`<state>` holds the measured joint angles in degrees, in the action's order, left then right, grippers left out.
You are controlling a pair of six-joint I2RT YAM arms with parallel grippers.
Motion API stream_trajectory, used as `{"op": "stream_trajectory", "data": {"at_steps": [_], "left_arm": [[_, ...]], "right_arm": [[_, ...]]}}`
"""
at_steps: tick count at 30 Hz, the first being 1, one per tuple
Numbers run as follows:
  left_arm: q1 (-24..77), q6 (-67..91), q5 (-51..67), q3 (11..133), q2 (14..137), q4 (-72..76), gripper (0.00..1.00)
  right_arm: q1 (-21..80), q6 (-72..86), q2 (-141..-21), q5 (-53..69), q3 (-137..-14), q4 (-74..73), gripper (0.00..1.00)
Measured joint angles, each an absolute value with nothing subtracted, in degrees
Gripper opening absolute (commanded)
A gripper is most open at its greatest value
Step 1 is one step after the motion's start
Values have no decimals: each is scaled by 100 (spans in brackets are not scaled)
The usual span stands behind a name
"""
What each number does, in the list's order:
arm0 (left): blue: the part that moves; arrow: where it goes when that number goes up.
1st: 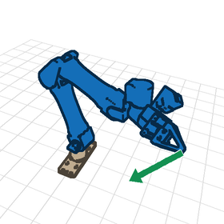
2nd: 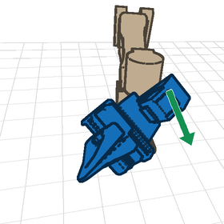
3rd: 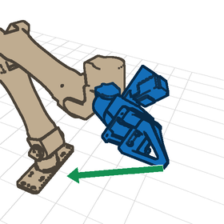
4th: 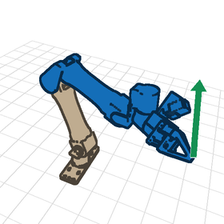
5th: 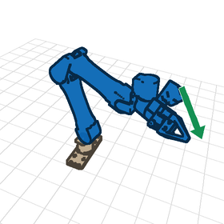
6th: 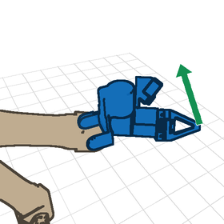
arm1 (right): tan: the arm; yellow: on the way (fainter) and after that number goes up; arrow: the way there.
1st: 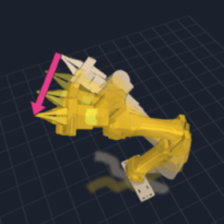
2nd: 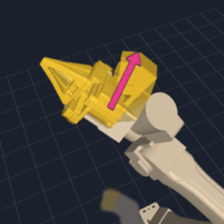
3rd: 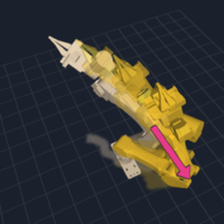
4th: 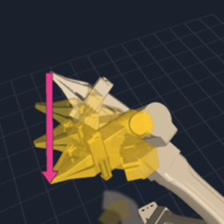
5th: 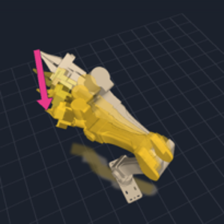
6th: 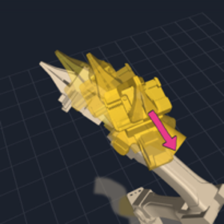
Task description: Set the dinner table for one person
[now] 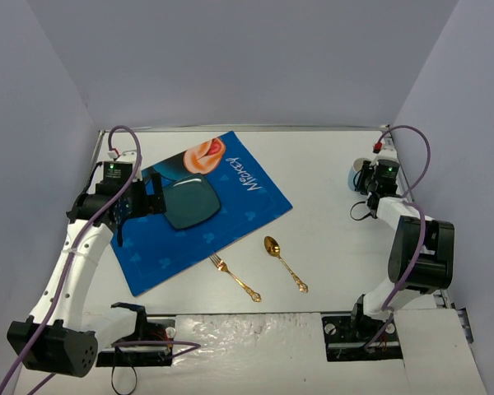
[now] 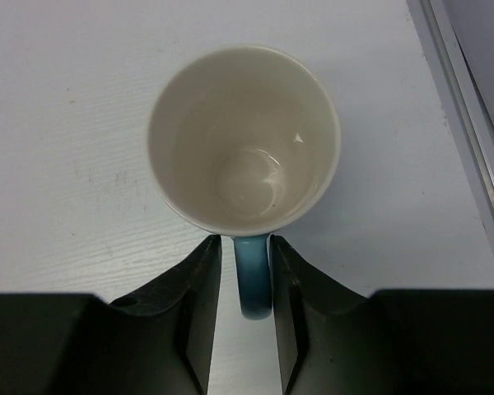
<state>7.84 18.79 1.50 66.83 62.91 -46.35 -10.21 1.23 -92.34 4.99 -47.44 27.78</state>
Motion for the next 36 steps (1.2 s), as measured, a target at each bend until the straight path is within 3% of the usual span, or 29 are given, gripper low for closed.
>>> {"op": "stream_trajectory", "data": {"at_steps": [7,15,24,36], "left_arm": [[784,1879,150,6683,6247,-4645,97],[784,1876,147,6683,6241,-4644,97],[784,1870,143,6683,6241,-4644,97],[781,1900,-73,6349,5951,-4545,97]], "right_arm": [[-1050,53,-9238,541,-4737,2808,0],[-957,3,-9150,616,-4729,2731,0],[143,-160,-8882,650,-4968,2263,0],[1869,-493,-9781,948,-7432,2284,0]]}}
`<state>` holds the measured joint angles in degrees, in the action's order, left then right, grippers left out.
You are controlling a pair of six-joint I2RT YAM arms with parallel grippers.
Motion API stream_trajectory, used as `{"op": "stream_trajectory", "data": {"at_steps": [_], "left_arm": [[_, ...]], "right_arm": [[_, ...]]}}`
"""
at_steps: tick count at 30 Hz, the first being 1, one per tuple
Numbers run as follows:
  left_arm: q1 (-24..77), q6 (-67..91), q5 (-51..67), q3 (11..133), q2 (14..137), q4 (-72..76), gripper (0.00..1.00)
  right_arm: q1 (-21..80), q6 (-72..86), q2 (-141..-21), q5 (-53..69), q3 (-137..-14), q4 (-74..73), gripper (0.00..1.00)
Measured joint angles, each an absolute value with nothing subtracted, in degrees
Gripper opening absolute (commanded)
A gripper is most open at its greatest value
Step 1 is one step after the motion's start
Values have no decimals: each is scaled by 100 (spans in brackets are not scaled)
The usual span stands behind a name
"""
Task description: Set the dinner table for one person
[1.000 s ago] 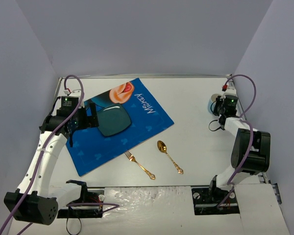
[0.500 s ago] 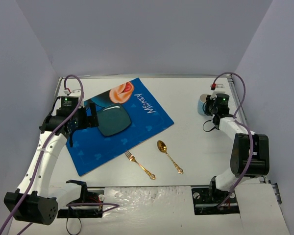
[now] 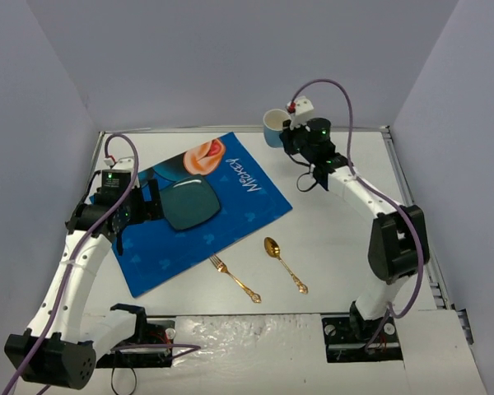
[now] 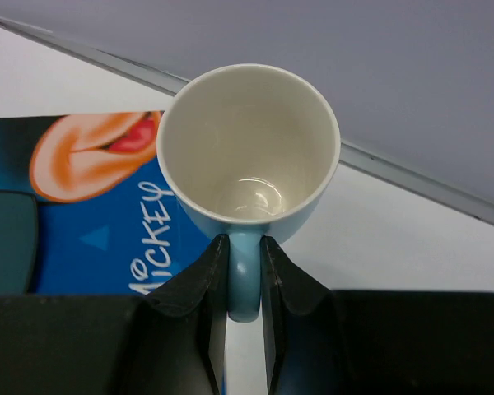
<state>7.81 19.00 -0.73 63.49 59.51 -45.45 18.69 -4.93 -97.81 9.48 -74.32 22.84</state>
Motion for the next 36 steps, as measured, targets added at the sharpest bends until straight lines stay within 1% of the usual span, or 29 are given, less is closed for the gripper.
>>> {"op": "stream_trajectory", "data": {"at_steps": [8,15,25,36], "left_arm": [[781,1982,-203,5833,5699,-4372,97],[781,2010,-276,5376,5392,-4136,97],[781,2017,-352,4719,5143,-3729,97],[781,2014,-476,4665,5082,-3491,97]], "right_arm": [[2421,-692,-11449,1417,-9007,2125,0],[2604,-882,-12434,1839,-9989,1817,0],[2630,-954,-13263,2197,-10952,1813,0],[2630,-945,-14011,2336,-11673,1871,0]]}}
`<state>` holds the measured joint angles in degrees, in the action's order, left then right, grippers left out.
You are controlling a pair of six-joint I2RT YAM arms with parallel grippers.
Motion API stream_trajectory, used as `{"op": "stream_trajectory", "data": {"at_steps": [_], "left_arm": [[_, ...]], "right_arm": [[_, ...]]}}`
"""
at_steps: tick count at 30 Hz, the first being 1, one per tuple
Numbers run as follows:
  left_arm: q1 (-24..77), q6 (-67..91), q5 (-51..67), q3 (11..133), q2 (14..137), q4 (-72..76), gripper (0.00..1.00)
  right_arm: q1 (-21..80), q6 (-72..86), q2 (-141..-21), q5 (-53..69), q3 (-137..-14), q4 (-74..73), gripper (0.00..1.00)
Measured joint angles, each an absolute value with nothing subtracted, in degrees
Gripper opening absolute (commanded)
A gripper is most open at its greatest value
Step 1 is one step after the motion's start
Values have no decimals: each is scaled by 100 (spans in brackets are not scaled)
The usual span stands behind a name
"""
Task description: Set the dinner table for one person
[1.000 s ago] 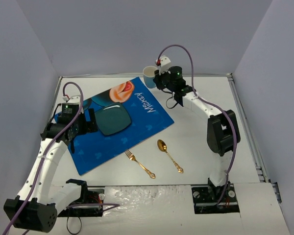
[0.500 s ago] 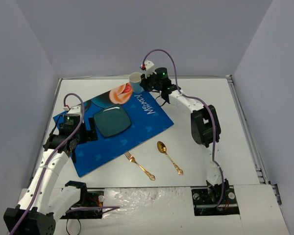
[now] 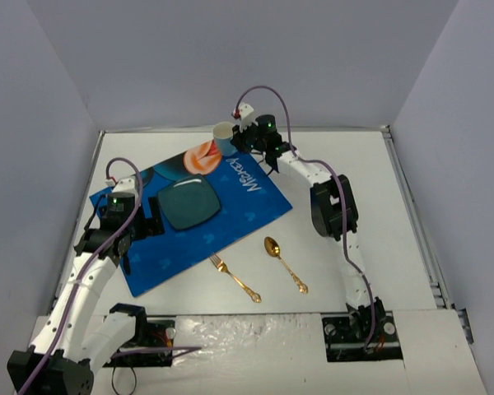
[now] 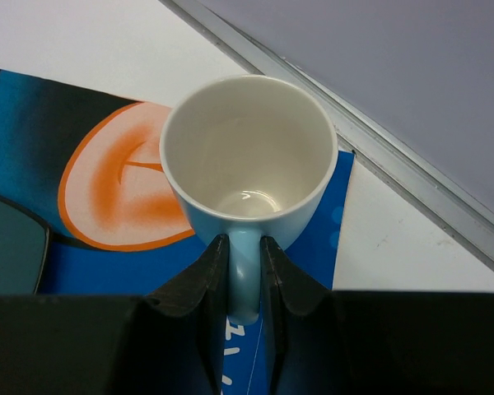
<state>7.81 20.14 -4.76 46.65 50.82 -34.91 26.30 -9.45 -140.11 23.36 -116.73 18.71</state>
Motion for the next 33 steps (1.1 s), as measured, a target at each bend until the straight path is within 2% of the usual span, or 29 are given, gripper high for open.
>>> {"op": "stream_trajectory", "data": {"at_steps": [13,16,23,25,28,33], "left_arm": [[781,2014,-502,4611,5065,-3451,97],[781,2014,-502,4611,5065,-3442,97],[781,2013,-502,4611,5066,-3433,97],[781,2012,-500,4611,5068,-3431,97],[781,2014,-499,4611,5068,-3430,97],[781,2013,-499,4611,5065,-3435,97]], "right_arm": [[2630,-973,-14333,2354,-11920,1948,0],[2625,-986,-14325,2386,-11758,2160,3],[2547,-1015,-14104,2485,-10882,2862,38],[2514,-1023,-13953,2496,-10526,2949,52],[2460,-1014,-13771,2490,-10112,2988,65],[2360,-1022,-13072,2386,-9310,2819,73]]}}
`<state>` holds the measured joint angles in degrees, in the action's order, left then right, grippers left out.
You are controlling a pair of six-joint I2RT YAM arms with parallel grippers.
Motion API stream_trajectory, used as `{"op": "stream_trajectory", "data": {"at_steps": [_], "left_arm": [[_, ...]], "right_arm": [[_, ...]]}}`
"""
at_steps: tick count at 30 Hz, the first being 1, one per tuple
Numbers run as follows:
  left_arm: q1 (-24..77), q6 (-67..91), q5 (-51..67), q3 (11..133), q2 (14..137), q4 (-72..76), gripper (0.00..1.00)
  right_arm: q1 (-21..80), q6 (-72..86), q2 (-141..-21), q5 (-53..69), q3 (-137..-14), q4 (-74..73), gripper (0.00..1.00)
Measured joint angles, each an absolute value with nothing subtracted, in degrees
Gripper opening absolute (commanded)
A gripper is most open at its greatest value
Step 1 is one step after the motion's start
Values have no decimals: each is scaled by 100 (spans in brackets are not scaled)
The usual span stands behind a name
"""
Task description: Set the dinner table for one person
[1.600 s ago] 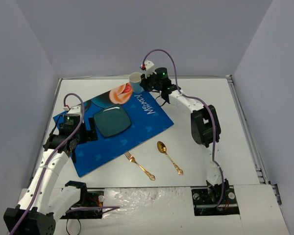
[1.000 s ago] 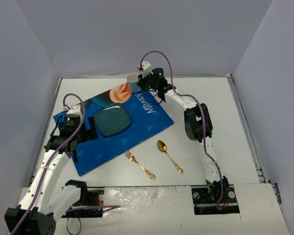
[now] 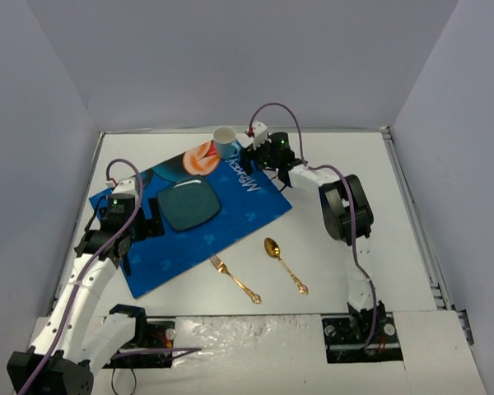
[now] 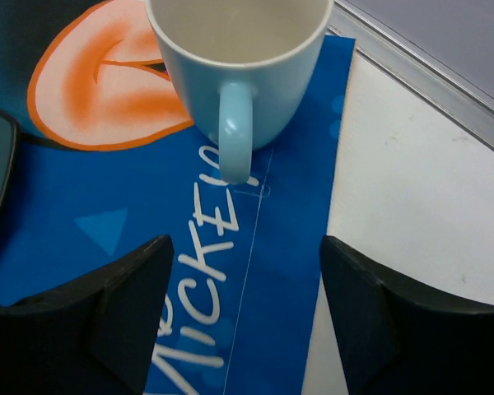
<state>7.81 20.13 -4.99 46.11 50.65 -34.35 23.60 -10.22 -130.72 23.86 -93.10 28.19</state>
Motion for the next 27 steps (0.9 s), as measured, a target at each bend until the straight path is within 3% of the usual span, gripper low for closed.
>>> {"op": "stream_trajectory", "data": {"at_steps": [7,15,21,27], "left_arm": [[781,2014,-502,4611,5050,-3455,97],[781,1994,-502,4624,5074,-3480,97],[790,1999,-502,4624,5109,-3481,97],[857,2001,-510,4624,5123,-3477,97]], "right_arm": [[2301,-985,-11391,1906,-8646,1748,76],[2469,-214,-9328,1151,-6163,657,76],[2777,618,-8450,818,-4630,-293,70],[3539,1488,-7834,506,-4257,-710,68]]}}
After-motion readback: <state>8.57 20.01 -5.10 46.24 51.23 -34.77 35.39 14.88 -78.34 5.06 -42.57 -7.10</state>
